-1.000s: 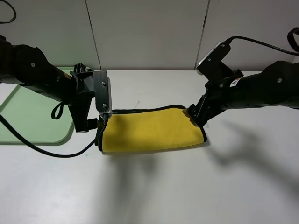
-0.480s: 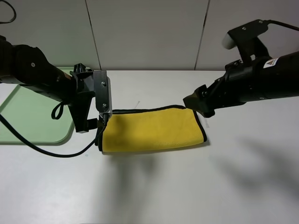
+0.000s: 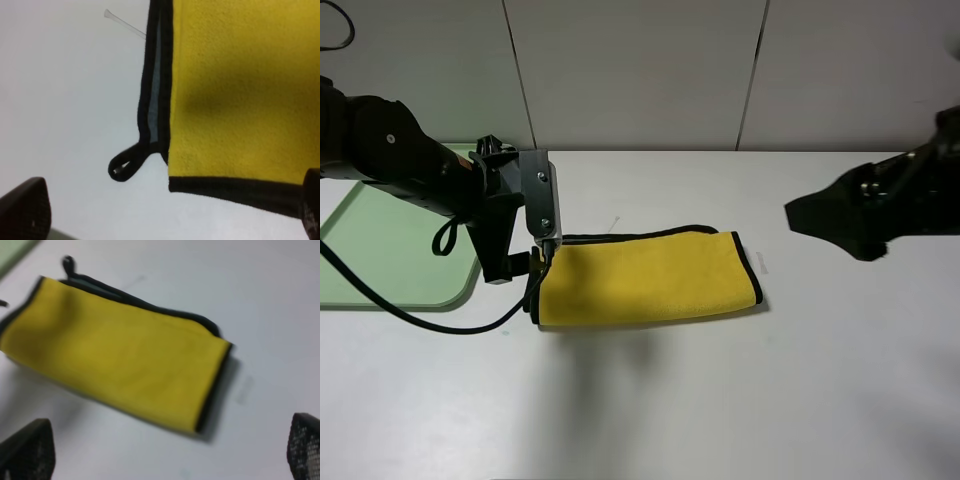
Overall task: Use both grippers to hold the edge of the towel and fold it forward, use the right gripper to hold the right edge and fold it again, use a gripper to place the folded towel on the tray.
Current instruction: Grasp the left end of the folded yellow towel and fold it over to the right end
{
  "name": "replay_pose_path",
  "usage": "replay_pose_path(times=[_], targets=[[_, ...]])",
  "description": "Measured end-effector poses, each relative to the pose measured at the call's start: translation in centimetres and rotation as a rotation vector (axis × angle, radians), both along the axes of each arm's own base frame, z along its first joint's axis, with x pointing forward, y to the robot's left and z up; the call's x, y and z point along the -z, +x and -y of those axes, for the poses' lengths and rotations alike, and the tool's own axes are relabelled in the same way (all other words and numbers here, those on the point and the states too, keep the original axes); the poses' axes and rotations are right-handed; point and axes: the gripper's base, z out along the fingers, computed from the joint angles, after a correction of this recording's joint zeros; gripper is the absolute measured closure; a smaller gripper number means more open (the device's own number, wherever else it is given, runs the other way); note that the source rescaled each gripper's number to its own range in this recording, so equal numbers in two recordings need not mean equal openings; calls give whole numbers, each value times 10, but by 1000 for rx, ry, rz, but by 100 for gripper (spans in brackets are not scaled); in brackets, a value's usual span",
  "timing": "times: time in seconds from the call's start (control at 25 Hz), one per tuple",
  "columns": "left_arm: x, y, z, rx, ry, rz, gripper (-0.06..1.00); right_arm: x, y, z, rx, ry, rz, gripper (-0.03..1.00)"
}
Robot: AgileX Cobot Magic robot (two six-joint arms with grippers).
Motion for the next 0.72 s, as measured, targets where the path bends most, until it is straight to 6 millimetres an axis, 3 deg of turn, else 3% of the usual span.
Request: replay_pose_path(times=[0.36, 0.72], targets=[[-1, 1, 0, -5, -6, 16, -5, -14, -60, 46, 112, -120, -27, -3], [-1, 2, 0, -5, -7, 20, -5, -22, -108, 68, 131, 19, 92, -3]])
